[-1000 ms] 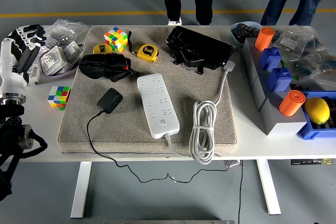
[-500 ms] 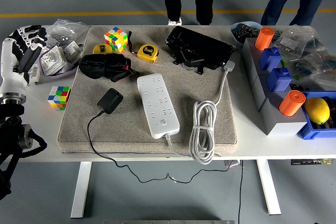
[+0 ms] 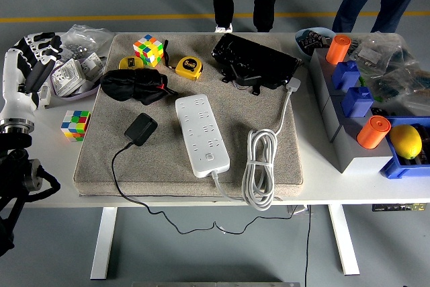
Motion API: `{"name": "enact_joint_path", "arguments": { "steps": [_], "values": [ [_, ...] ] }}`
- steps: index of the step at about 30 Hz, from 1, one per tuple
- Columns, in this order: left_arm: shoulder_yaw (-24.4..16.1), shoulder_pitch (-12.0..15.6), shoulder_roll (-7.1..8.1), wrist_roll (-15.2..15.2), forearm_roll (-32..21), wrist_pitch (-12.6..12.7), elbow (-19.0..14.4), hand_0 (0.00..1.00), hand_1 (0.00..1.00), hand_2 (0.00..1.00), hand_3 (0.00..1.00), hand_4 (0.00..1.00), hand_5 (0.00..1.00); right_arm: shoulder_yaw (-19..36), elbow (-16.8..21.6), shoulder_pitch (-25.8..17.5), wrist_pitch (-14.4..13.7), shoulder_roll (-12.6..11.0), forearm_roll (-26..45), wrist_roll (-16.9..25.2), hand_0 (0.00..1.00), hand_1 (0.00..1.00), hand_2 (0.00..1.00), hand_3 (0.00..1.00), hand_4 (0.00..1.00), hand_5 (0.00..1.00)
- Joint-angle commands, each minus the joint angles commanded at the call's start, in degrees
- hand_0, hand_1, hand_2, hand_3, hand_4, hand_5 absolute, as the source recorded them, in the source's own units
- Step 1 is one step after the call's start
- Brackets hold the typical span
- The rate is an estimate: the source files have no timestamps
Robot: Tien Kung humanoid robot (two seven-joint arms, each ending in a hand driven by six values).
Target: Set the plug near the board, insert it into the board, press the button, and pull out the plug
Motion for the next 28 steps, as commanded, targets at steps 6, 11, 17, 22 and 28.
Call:
{"name": "enact_joint_path", "arguments": {
  "steps": [6, 11, 17, 22, 28],
  "values": [
    [-0.7, 0.2, -0.10, 0.0, 0.1, 0.0, -0.2, 0.518, 0.554, 0.568, 0.593, 0.799, 0.509, 0.0, 0.0, -0.1, 0.0, 0.3, 0.0, 0.0, 0.599, 0.637, 0.639, 0.548, 0.943, 0.437],
    [-0.7, 0.0, -0.09, 0.1, 0.1, 0.0, -0.3, 0.518, 0.552, 0.568, 0.594, 0.800, 0.512, 0.4, -0.1, 0.0, 0.0, 0.5, -0.1, 0.0, 0.599, 0.637, 0.638, 0.548, 0.943, 0.436],
    [-0.9, 0.1, -0.10, 0.1, 0.1, 0.0, -0.3, 0.518, 0.553, 0.570, 0.594, 0.801, 0.514, 0.5, 0.0, 0.0, 0.1, 0.4, -0.1, -0.1, 0.599, 0.637, 0.638, 0.548, 0.942, 0.437],
    [-1.0, 0.2, -0.10, 0.4, 0.2, -0.1, -0.3, 0.519, 0.553, 0.570, 0.595, 0.803, 0.517, 0.5, 0.0, 0.0, 0.1, 0.5, -0.1, -0.1, 0.599, 0.637, 0.638, 0.548, 0.942, 0.437],
    [-1.0, 0.1, -0.08, 0.6, 0.2, -0.1, -0.2, 0.518, 0.553, 0.570, 0.595, 0.803, 0.519, 0.6, 0.0, 0.1, 0.2, 0.5, -0.2, -0.2, 0.599, 0.637, 0.639, 0.549, 0.943, 0.437]
  ]
}}
